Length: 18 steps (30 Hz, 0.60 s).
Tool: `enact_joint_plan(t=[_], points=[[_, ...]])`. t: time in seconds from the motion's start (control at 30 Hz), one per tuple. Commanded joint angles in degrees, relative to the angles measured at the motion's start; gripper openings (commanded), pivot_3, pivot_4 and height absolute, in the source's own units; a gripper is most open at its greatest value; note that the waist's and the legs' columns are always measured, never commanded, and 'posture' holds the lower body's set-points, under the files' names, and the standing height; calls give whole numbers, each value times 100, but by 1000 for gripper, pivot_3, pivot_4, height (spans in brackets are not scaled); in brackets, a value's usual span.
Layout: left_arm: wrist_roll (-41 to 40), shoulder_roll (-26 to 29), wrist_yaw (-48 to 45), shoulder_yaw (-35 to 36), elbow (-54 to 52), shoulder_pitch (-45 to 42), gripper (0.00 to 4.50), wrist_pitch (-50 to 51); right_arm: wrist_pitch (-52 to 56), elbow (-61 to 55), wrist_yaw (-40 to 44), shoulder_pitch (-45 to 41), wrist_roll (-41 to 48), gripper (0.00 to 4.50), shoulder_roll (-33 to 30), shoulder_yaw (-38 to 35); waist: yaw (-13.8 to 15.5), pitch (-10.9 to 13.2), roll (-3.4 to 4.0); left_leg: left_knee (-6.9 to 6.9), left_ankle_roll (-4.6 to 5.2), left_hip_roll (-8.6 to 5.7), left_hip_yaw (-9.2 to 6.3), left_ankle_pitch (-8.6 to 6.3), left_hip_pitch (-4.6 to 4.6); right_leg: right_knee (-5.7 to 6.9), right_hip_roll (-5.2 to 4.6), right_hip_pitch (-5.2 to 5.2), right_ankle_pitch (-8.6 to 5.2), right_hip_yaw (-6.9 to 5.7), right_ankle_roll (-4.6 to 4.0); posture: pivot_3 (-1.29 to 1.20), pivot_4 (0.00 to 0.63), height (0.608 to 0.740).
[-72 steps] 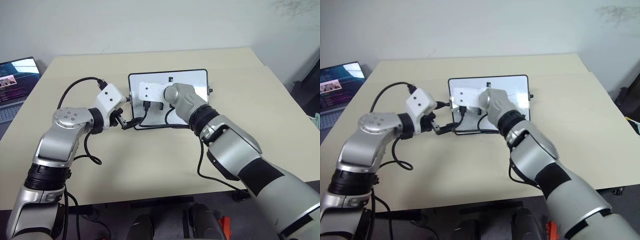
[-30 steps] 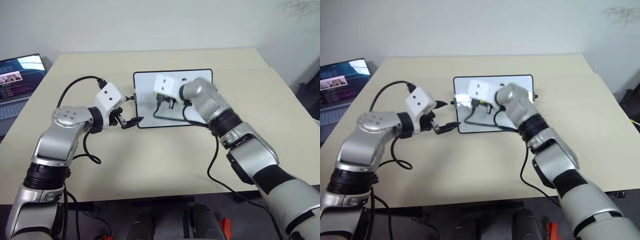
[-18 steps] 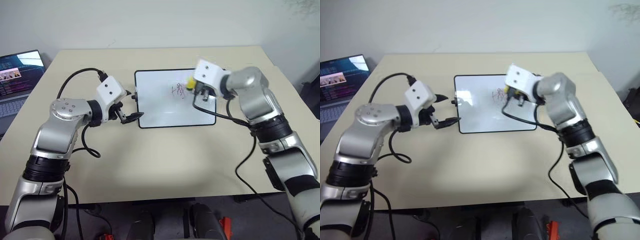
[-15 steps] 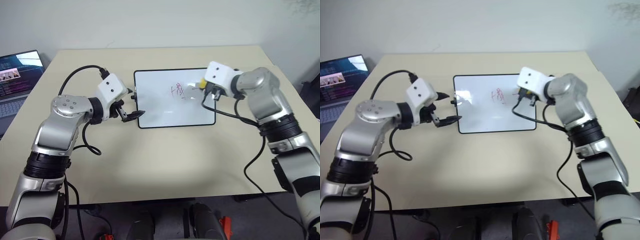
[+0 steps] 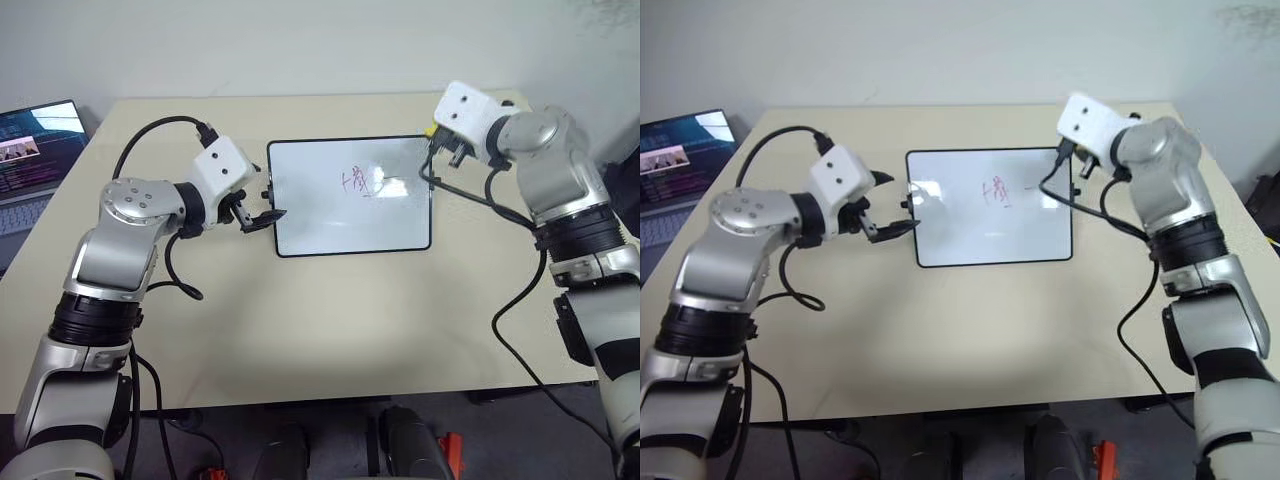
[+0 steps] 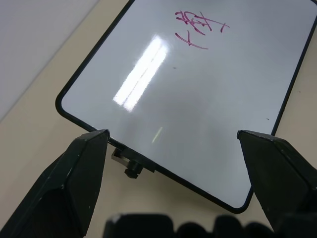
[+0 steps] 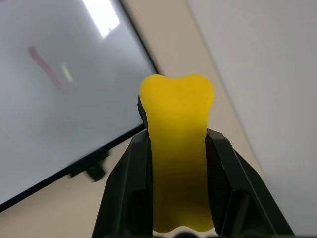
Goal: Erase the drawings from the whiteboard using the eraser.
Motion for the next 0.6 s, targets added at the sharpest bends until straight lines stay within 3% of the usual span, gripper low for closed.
enact_joint_plan(t=[0.03, 0.6], points=[[111, 27, 175, 184, -9, -240, 4500, -126, 17, -62, -41, -68, 71, 1027, -20, -111, 0, 0, 0, 1, 0, -1, 1, 0, -1, 0, -1, -1, 0, 0, 0, 0, 150, 740], [-64, -101, 164, 216, -38, -338, 4500, 35, 261, -262, 56, 149, 277, 1021, 42, -147, -10, 0, 0, 4, 0, -2, 0, 0, -4, 5, -1, -2, 1, 0, 1, 0, 150, 740]])
